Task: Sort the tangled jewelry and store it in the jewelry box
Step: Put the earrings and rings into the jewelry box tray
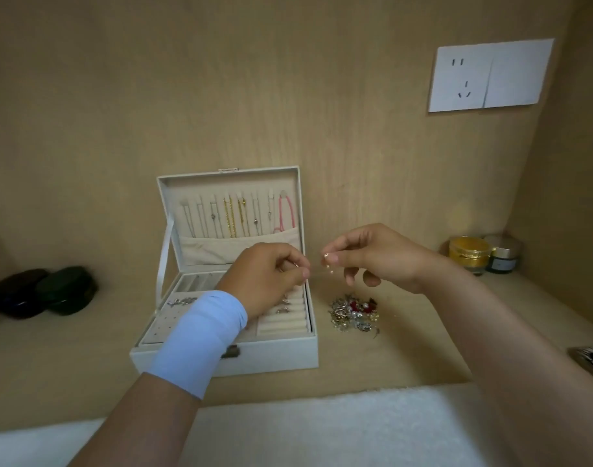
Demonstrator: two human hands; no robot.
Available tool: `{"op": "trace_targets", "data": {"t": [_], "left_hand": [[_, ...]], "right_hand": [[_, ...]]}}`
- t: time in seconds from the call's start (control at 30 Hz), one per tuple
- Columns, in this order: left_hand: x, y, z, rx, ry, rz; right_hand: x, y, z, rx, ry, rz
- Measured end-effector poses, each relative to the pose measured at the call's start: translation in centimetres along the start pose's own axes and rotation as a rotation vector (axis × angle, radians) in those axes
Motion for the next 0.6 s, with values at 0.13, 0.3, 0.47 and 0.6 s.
{"op": "trace_targets", "data": {"t": [0.13,0.3,0.47,0.6], "left_hand": [[-3.3,0.7,-2.5,-0.019,-0.058,-0.026],[-8.2,2.7,-5.4,-0.056,-0.100,-0.024],[-11.3,5.3,-8.2,-0.086,-0.270,-0.117],[-12.0,6.7,-8.9,-0.096,-0.308,-0.170]], "right_hand": [[3.0,1.9,-0.6,-0.053,0.052,0.153],[7.4,3.8,-0.9,-0.031,0.140,0.338],[11.3,5.7,0.6,-0.015,0.132,0.350],[14.0,6.4,2.3,-0.044,-0.047,0.059]]}}
Point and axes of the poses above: each hand's wrist, its own z-axis towards the middle knuckle, its own x-axis out of the palm, y = z × x, the point moved 2 cm from there along z, towards the middle knuckle, and after that the axes turned 14 degrees about x, right-handed, at the moved point
